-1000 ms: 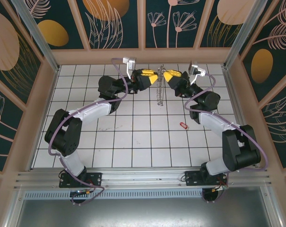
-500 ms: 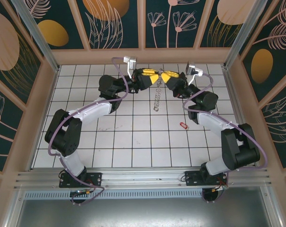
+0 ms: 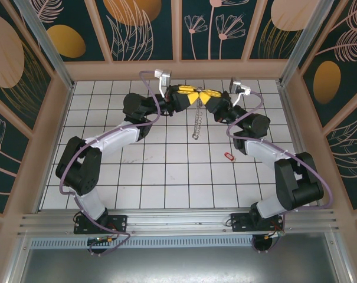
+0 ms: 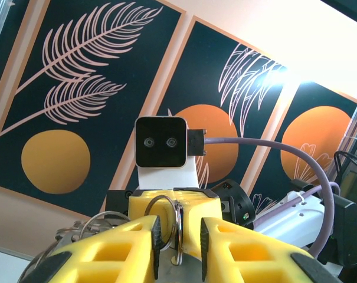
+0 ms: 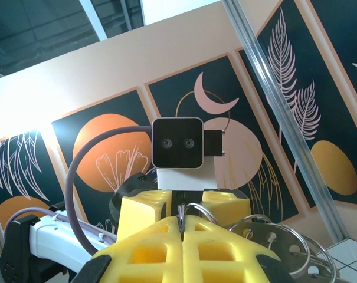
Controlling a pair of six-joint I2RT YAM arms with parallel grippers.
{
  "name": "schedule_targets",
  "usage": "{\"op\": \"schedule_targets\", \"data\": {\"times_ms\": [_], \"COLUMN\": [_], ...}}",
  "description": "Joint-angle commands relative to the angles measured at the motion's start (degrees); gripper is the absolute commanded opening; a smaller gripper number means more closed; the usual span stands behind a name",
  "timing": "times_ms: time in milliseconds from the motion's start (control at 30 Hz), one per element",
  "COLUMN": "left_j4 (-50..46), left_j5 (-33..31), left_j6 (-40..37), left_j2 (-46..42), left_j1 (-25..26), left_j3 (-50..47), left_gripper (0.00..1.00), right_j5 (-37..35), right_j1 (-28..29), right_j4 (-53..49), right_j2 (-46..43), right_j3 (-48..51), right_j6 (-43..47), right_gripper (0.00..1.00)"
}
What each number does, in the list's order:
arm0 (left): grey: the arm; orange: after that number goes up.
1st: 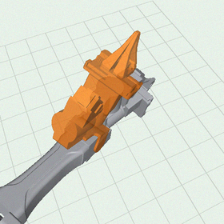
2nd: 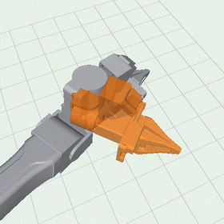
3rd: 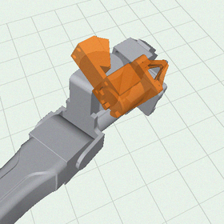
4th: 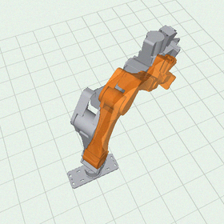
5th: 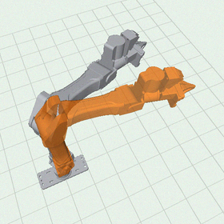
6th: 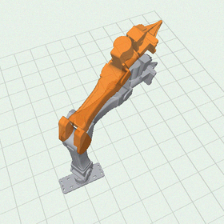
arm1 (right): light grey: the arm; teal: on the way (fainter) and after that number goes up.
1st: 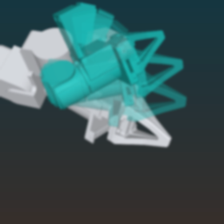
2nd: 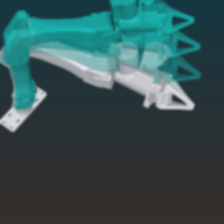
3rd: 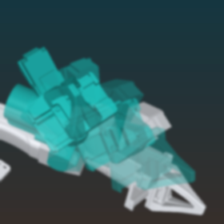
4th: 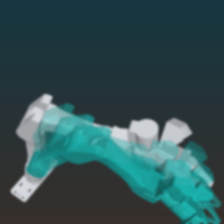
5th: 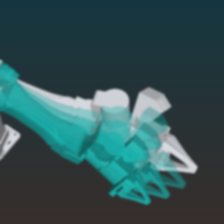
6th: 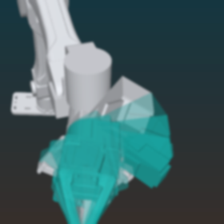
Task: Put the keys on the keyring
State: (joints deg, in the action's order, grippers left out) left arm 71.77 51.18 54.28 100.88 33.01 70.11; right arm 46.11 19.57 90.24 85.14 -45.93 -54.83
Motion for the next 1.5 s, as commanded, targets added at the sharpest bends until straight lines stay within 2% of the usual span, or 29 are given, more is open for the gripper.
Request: {"op": "schedule_targets", "data": {"times_ms": [0,133,300,467,700,767,867,1000,1233,1333,1467], "left_j4": [1.4,1.2,0.7,-1.1,-7.7,-10.4,-13.0,-17.8,-30.8,-33.3,-34.7], "left_j5": [1.3,1.3,1.4,1.7,1.4,0.9,0.7,0.5,1.8,3.0,4.5], "left_j6": [-0.8,-0.9,-1.3,-2.6,-9.7,-12.5,-15.6,-20.8,-32.3,-34.3,-35.3], "left_j2": [-1.8,-1.7,-1.7,-1.8,-2.3,-4.3,-4.9,-5.7,-7.4,-7.5,-7.6], "left_j1": [0.3,0.3,0.5,0.5,0.5,0.6,0.6,0.5,0.5,0.5,0.5], "left_j3": [1.7,1.8,1.8,2.0,1.4,1.3,1.4,1.5,3.9,4.9,5.9], "left_gripper": [0.25,0.24,0.17,0.0,0.0,0.0,0.0,0.0,0.0,0.0,0.0], "right_j5": [0.1,0.2,0.6,0.8,0.5,0.3,0.1,-0.4,1.0,2.0,3.7], "right_j1": [0.5,0.6,0.6,0.8,0.7,0.4,-0.9,-4.2,-8.5,-8.7,-8.8], "right_j4": [6.3,6.1,5.9,5.5,3.3,2.7,2.5,1.3,-9.5,-15.9,-20.3], "right_j2": [-0.3,-0.2,-0.3,-0.4,-0.4,-0.5,-1.3,-4.4,-12.4,-15.0,-16.7], "right_j3": [-2.1,-2.2,-2.3,-2.3,-2.8,-2.7,-2.2,0.0,4.6,5.5,6.2], "right_j6": [-0.7,-0.7,-0.5,-0.3,0.7,0.7,0.1,-0.2,5.6,9.3,12.3], "right_gripper": [0.0,0.0,0.0,0.0,0.0,0.11,0.34,0.42,0.43,0.42,0.35]}}
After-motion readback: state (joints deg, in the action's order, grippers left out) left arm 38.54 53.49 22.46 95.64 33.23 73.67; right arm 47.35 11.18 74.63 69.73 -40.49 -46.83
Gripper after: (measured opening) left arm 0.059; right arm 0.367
